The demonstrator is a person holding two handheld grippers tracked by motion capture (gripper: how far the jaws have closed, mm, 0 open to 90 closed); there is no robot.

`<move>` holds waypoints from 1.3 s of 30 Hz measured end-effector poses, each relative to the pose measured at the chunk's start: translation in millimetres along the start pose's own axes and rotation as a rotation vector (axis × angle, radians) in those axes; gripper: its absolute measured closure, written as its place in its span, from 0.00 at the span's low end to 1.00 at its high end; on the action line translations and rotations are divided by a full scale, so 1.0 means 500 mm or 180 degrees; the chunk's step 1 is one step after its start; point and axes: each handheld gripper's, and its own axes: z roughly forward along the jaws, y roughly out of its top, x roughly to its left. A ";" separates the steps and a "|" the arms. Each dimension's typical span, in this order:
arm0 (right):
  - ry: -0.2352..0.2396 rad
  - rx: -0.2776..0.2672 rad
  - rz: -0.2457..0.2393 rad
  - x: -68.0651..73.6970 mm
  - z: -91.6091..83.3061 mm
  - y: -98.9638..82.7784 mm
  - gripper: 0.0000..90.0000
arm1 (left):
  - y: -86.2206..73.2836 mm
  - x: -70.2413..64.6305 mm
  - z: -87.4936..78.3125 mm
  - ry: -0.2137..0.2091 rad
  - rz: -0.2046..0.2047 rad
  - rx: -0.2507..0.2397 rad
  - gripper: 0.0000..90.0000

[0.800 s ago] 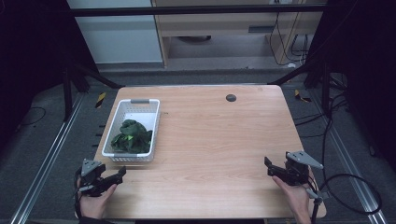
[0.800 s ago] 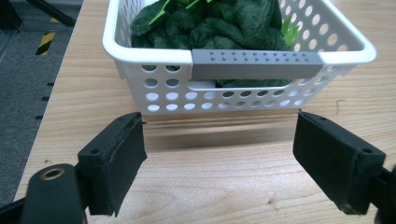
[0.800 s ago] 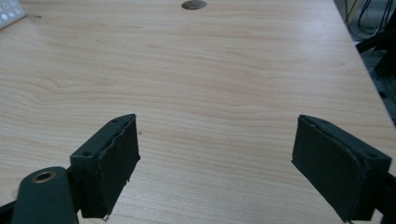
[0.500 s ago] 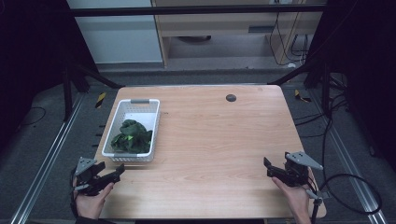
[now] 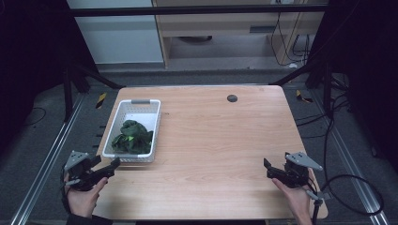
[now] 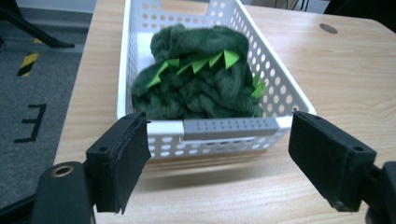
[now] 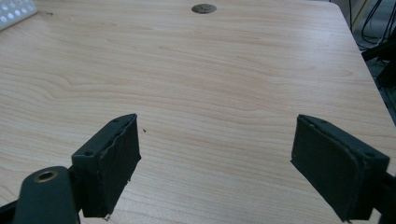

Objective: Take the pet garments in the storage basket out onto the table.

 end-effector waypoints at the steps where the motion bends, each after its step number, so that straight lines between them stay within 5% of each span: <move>1: -0.0001 0.0007 -0.0009 0.001 0.002 -0.001 0.17 | 0.004 0.000 0.000 -0.0006 0.0004 0.0003 0.22; 9: 0.0004 0.0017 -0.0028 0.005 0.001 0.004 0.17 | 0.053 -0.014 0.013 -0.0054 0.0068 -0.0039 0.22; 21: 0.0028 0.0042 -0.0018 0.003 0.002 0.004 0.17 | 0.114 -0.039 0.061 -0.0042 0.0247 0.0099 0.22; 39: 0.0067 0.0170 -0.0100 0.007 0.016 0.002 0.17 | 0.127 -0.042 0.159 0.0126 0.0314 0.0487 0.21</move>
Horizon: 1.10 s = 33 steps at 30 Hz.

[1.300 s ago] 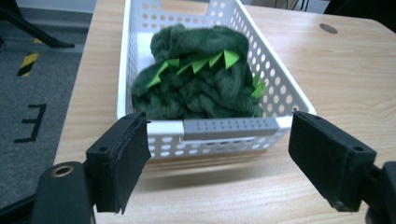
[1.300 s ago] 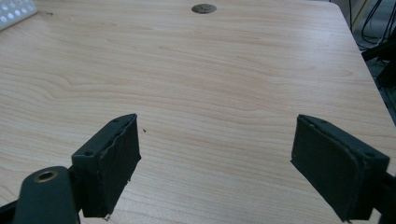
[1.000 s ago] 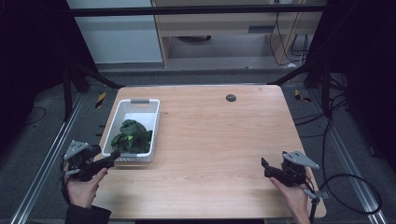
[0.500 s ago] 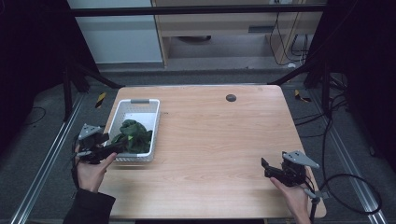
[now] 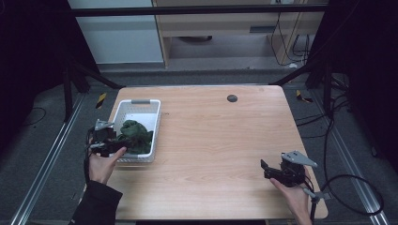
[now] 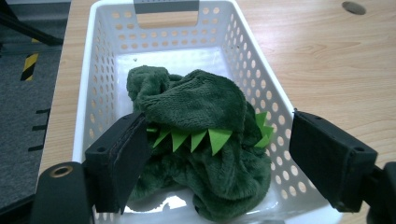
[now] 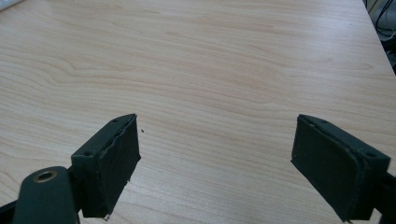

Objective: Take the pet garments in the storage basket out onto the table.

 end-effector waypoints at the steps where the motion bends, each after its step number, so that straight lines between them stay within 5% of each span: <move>1: 0.0000 0.0011 -0.0009 0.000 0.000 0.000 0.17 | 0.001 0.000 0.005 0.0005 0.0004 0.0013 0.21; 23: 0.0062 0.0120 -0.0014 -0.001 0.007 0.000 0.16 | 0.011 -0.004 0.091 0.0181 0.0021 0.0400 0.24; 33: 0.0080 0.0147 -0.0033 0.000 0.010 0.000 0.16 | 0.009 0.005 0.103 0.0227 0.0003 0.0519 0.46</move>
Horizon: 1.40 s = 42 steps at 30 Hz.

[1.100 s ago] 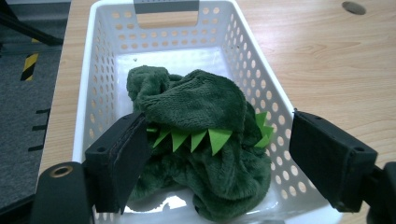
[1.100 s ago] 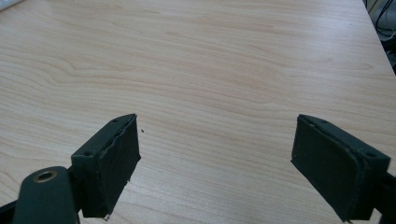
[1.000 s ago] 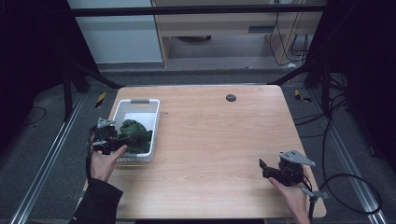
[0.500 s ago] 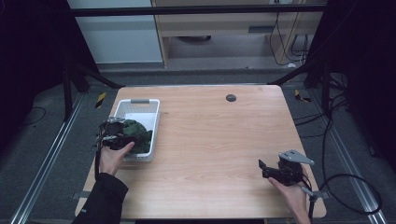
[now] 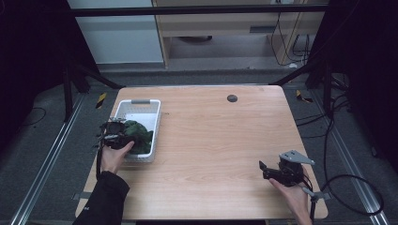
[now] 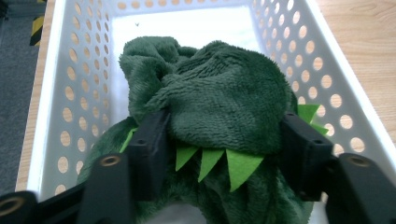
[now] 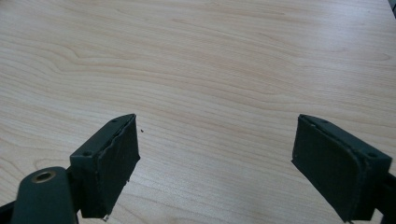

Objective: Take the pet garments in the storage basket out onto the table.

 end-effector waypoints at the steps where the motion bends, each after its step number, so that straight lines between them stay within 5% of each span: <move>1: -0.0001 0.0005 -0.0006 0.000 0.000 0.000 0.16 | 0.000 -0.002 0.002 0.0000 -0.0007 0.0012 0.49; 14: 0.0018 0.0043 -0.0013 0.000 0.003 0.000 0.16 | -0.006 0.005 0.008 0.0049 -0.0014 0.0075 0.87; 42: 0.0067 0.0037 0.0016 0.000 0.002 0.000 0.18 | 0.026 0.021 -0.108 -0.0240 -0.0067 -0.0471 0.91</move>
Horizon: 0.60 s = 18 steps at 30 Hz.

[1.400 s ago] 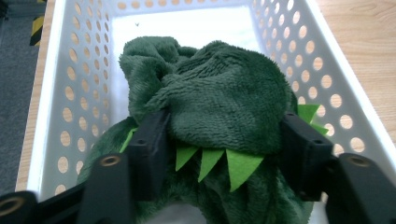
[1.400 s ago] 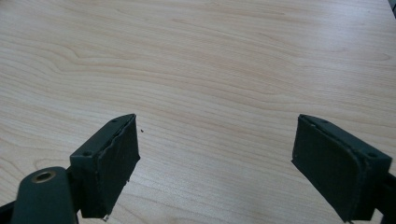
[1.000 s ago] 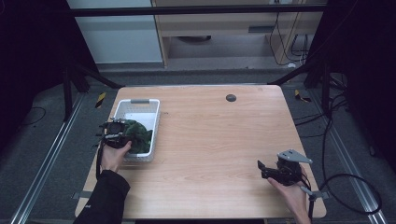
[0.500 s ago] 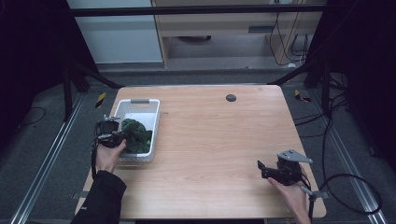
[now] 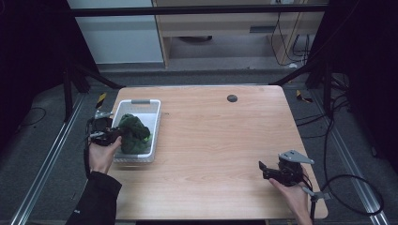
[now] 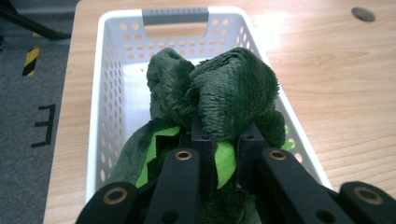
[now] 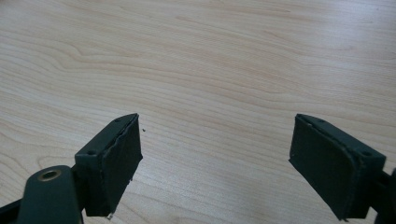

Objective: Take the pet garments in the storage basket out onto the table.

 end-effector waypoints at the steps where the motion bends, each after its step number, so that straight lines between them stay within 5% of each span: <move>1: -0.0003 -0.0004 -0.0013 0.000 0.000 0.000 0.18 | 0.003 0.001 -0.005 -0.0006 -0.0012 -0.0025 0.91; 18: -0.0011 -0.0035 -0.0023 -0.003 0.000 -0.001 0.19 | 0.048 -0.007 -0.081 -0.0135 0.0051 -0.0341 0.91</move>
